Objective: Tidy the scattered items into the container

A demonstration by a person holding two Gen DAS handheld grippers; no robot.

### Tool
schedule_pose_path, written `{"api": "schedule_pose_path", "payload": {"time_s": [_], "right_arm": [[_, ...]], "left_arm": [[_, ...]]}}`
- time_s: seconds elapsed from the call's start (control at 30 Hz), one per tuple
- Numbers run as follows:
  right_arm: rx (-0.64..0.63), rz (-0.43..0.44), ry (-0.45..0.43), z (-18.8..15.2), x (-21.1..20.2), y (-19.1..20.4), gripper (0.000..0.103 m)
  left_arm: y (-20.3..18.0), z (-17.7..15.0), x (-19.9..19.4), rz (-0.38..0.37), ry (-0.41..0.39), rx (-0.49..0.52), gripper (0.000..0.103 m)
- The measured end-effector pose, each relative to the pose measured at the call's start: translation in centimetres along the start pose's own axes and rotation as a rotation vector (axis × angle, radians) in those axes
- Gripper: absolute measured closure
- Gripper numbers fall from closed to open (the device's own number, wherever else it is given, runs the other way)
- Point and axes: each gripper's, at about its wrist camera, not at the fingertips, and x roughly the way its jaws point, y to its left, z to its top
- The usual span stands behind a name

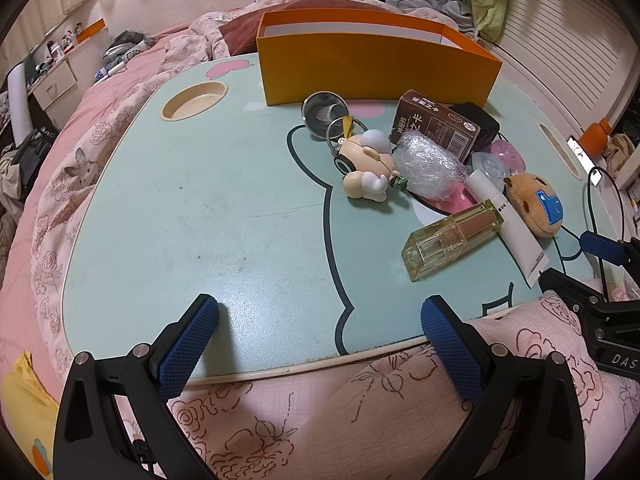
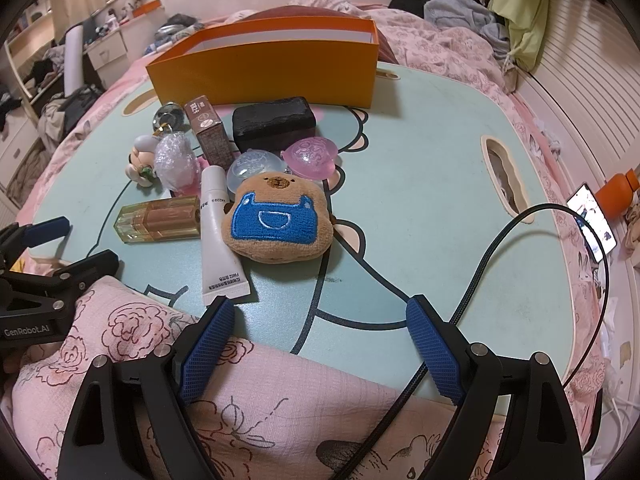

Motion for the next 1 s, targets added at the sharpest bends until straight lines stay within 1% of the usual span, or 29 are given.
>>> {"api": "schedule_pose_path", "payload": {"time_s": [0.53,1.0], "right_arm": [[0.001,-0.001,-0.007,-0.14,-0.10,-0.19,0.013],[-0.008,-0.010,-0.036,-0.17,-0.67,0.31,0.011]], "left_arm": [[0.06,-0.08,-0.13,0.002,-0.008,0.001,0.001],[0.30,0.12,-0.36,-0.008,-0.014,-0.016,0.001]]}}
